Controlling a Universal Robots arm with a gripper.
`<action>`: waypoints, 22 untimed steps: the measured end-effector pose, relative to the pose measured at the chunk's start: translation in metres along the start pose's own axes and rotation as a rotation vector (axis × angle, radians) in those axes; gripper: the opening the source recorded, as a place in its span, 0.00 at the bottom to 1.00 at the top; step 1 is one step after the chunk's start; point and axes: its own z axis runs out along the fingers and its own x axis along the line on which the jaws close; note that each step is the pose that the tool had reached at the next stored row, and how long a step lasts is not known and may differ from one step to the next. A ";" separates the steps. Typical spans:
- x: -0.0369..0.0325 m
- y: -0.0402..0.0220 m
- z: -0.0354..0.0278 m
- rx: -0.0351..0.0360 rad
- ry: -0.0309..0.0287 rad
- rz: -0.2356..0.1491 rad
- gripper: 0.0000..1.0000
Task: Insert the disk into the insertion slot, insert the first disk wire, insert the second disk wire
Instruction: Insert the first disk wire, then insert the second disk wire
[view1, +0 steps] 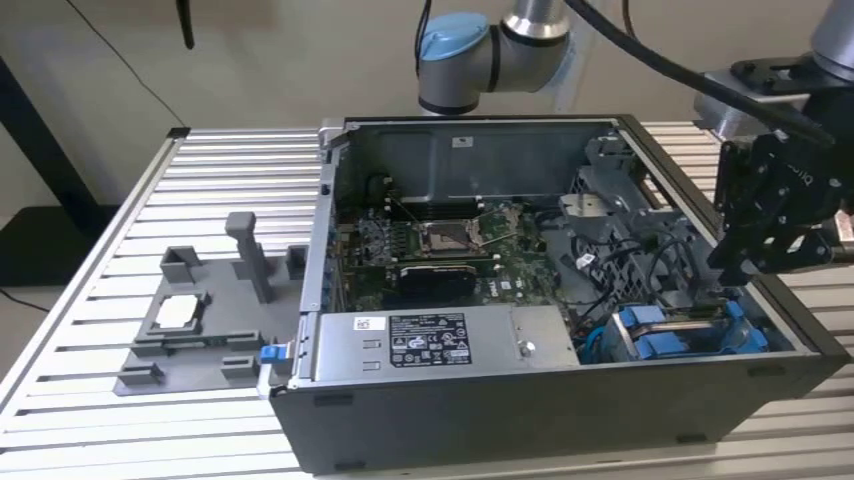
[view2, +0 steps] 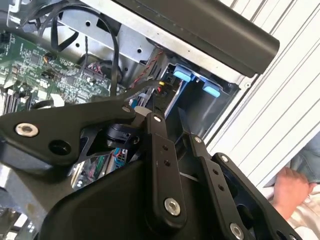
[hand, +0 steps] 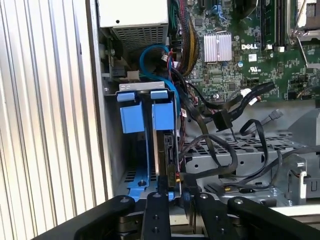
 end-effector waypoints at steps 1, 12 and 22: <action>-0.0001 0.0000 -0.0033 0.0000 -0.0001 0.000 0.27; -0.0179 0.0086 -0.0144 0.0143 -0.0005 0.000 0.27; -0.0309 0.0322 -0.0151 0.0308 -0.0018 -0.001 0.27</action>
